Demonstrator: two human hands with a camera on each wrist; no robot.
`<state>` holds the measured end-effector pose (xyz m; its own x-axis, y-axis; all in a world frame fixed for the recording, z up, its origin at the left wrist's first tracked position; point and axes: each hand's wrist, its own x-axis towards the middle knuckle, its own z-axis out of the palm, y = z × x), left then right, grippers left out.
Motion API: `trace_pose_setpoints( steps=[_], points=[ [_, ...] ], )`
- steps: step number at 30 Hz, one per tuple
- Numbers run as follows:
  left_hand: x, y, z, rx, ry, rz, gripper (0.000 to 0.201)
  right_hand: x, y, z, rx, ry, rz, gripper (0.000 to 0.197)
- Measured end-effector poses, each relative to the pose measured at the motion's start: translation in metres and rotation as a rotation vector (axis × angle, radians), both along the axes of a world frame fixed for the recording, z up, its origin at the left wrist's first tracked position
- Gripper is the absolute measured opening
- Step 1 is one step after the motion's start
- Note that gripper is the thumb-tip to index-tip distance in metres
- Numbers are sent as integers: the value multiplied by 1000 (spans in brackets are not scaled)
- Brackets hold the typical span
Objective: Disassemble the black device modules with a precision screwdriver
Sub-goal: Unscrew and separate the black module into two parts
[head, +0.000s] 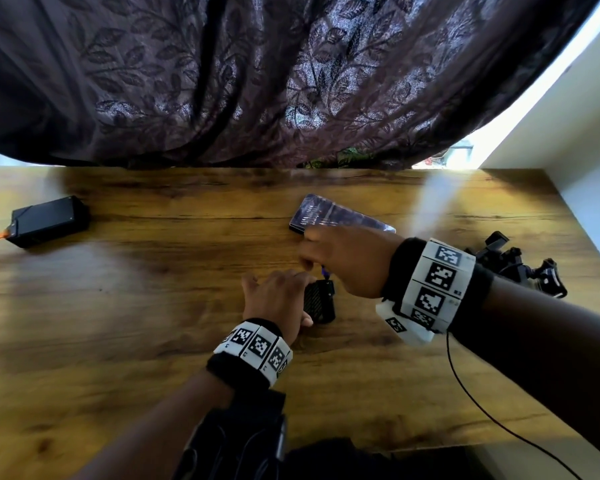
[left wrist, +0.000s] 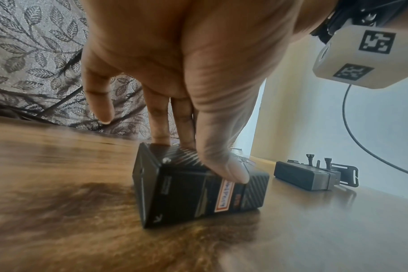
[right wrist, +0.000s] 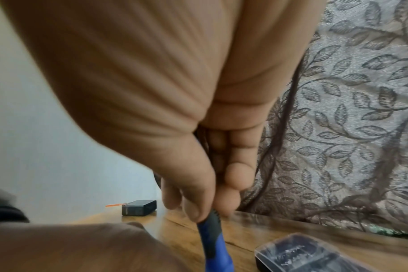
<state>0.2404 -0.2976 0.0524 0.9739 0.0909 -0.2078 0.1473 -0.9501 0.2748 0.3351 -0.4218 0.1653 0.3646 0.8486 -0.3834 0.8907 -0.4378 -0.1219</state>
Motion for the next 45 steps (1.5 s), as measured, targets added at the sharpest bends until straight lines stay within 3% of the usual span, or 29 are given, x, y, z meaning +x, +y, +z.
trace_pose_setpoints(
  steps=[7,13,20,26,32,36,41,45],
  points=[
    [1,-1,1,-21,6,24,58,16,-14,1,47,-88,-145,6],
    [3,-1,3,-48,16,42,64,23,-18,1,-12,-156,-191,20],
    [-2,-1,4,-82,4,58,62,21,-22,3,75,-43,-169,24],
    [-4,-2,6,-96,19,65,67,19,-23,2,63,-83,-206,4],
    [-4,-2,8,-102,16,72,61,15,-24,5,-64,-217,-259,31],
    [-6,-2,8,-98,15,66,62,15,-29,2,15,-122,-233,20],
    [-5,-2,8,-96,10,66,60,18,-27,-1,74,-77,-203,25],
    [-4,-2,7,-89,17,61,64,18,-22,0,29,-123,-228,4]
  ],
)
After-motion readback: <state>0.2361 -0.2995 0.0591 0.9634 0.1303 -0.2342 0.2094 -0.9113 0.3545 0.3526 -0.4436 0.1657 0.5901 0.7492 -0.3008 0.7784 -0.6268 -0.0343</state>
